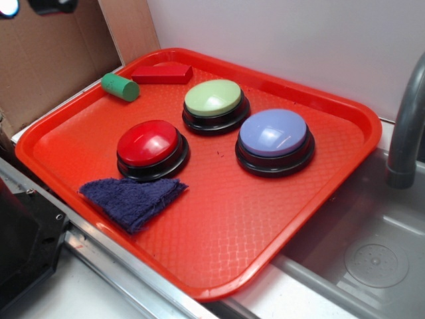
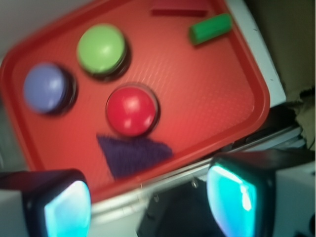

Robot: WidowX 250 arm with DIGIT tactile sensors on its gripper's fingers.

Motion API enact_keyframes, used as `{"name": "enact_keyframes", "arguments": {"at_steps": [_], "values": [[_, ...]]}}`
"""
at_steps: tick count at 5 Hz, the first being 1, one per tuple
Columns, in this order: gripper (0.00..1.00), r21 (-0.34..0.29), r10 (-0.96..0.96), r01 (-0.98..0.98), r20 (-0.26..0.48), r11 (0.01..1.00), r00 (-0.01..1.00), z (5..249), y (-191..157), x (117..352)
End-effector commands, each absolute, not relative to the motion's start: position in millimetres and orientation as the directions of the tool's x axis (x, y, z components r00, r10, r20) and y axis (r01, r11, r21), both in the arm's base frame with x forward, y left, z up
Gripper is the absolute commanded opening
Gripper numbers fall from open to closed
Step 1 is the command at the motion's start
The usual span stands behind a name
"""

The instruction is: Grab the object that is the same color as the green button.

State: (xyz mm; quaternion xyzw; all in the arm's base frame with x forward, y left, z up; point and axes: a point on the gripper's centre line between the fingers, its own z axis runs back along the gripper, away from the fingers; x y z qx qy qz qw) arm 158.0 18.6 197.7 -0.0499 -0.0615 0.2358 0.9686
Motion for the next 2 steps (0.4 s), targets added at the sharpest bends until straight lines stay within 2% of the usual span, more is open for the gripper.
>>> {"name": "enact_keyframes", "arguments": {"at_steps": [1,2], "values": [[1.0,-0.196,0.77,-0.749,0.268,0.632,0.579,163.6,70.7,203.8],[1.0,-0.176,0.848,-0.846,0.289,0.504,0.445,133.2,95.2,227.8]]}}
